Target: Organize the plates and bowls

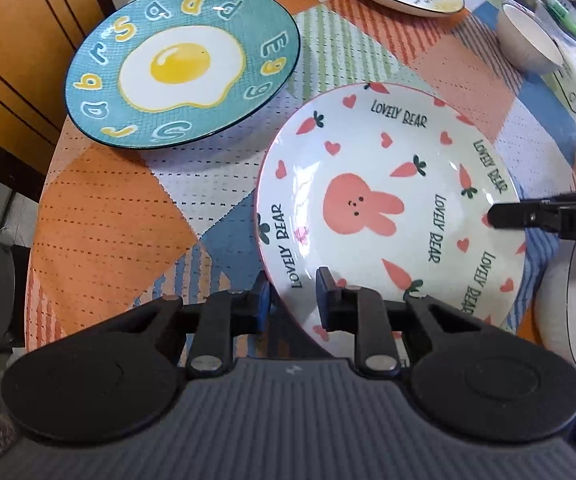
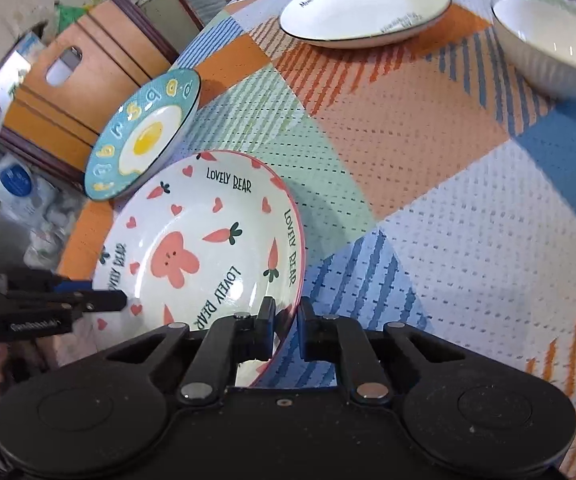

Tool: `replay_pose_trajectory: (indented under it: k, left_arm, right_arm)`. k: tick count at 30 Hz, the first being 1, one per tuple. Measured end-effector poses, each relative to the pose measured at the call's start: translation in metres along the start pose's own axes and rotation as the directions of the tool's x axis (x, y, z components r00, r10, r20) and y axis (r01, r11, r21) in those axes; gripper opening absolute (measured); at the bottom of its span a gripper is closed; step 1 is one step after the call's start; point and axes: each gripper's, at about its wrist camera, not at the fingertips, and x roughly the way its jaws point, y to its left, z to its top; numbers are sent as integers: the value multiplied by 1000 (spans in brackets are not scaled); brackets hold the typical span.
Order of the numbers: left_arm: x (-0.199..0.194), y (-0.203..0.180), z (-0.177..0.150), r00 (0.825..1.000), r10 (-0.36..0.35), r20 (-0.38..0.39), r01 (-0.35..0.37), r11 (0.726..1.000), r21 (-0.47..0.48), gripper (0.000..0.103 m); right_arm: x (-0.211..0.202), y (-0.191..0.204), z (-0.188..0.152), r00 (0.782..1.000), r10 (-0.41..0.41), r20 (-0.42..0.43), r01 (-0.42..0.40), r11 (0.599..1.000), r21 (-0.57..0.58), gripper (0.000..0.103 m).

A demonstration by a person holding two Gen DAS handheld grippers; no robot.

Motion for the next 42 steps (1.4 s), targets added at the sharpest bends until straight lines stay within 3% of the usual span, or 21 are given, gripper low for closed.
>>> replay_pose_trajectory:
  k: [3, 6, 10, 17, 21, 25, 34, 42]
  left_arm:
    - [4, -3, -4, 999, 5, 35, -5, 1000, -4, 30]
    - [3, -8, -7, 999, 24, 46, -25, 1000, 17, 30]
    - [0, -5, -5, 999, 13, 31, -14, 1000, 6, 27]
    - [-18, -19, -11, 996, 57, 61, -63, 993, 99, 28]
    - [-27, -21, -4, 997, 18, 79, -28, 992, 121, 28]
    - [-41, -36, 9, 991, 17, 134, -43, 981, 191, 28]
    - [-37, -63, 57, 984, -46, 174, 4, 973, 231, 28]
    - [-15, -80, 89, 981, -129, 145, 91, 966, 240, 28]
  right_arm:
    - [8, -8, 0, 999, 53, -10, -53, 998, 45, 17]
    - [12, -1, 3, 999, 46, -21, -47, 998, -34, 19]
    - [12, -5, 5, 997, 70, -24, -71, 996, -46, 18]
    - [6, -9, 2, 993, 117, -19, -118, 991, -59, 18]
    - [-4, -16, 3, 992, 127, 6, -126, 990, -58, 19]
    - [-21, -23, 6, 990, 140, 29, -139, 989, -55, 21]
    - [-57, -44, 22, 987, 100, 124, -95, 995, -41, 22]
    - [-71, -69, 36, 985, 37, 170, -34, 999, -25, 22]
